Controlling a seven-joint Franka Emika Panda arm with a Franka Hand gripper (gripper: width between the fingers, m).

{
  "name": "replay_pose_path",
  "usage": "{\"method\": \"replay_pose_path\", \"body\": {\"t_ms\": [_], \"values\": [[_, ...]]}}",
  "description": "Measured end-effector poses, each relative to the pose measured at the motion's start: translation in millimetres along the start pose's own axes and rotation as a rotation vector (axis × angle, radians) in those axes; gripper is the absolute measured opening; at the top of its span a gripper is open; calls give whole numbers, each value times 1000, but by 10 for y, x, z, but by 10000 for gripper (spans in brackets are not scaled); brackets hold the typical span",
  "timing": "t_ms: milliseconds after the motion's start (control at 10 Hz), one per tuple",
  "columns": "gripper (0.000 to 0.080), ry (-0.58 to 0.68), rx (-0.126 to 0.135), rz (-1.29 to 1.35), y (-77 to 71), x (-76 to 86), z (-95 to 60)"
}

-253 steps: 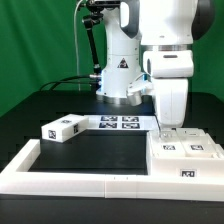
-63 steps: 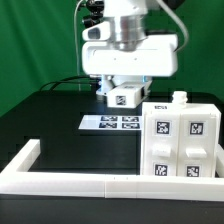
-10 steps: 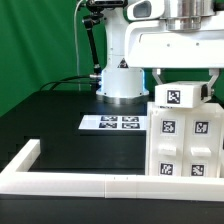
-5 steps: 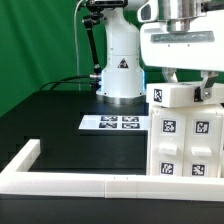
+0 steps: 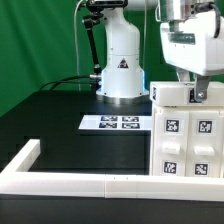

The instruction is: Assemble cabinet

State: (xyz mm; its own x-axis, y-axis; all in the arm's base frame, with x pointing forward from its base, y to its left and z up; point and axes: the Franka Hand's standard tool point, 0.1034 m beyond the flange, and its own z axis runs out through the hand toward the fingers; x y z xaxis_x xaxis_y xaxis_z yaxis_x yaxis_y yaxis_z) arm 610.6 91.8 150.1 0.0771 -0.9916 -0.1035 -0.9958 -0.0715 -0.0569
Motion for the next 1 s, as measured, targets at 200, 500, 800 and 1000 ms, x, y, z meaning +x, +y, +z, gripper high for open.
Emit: {"method": "replay_pose_path", "body": {"t_ms": [200, 500, 800, 1000], "values": [[556, -8, 0, 127, -1, -5, 1], [556, -22, 3, 255, -10, -46, 3], [779, -33, 16, 200, -10, -77, -68], [794, -39, 29, 184, -13, -112, -172]]}}
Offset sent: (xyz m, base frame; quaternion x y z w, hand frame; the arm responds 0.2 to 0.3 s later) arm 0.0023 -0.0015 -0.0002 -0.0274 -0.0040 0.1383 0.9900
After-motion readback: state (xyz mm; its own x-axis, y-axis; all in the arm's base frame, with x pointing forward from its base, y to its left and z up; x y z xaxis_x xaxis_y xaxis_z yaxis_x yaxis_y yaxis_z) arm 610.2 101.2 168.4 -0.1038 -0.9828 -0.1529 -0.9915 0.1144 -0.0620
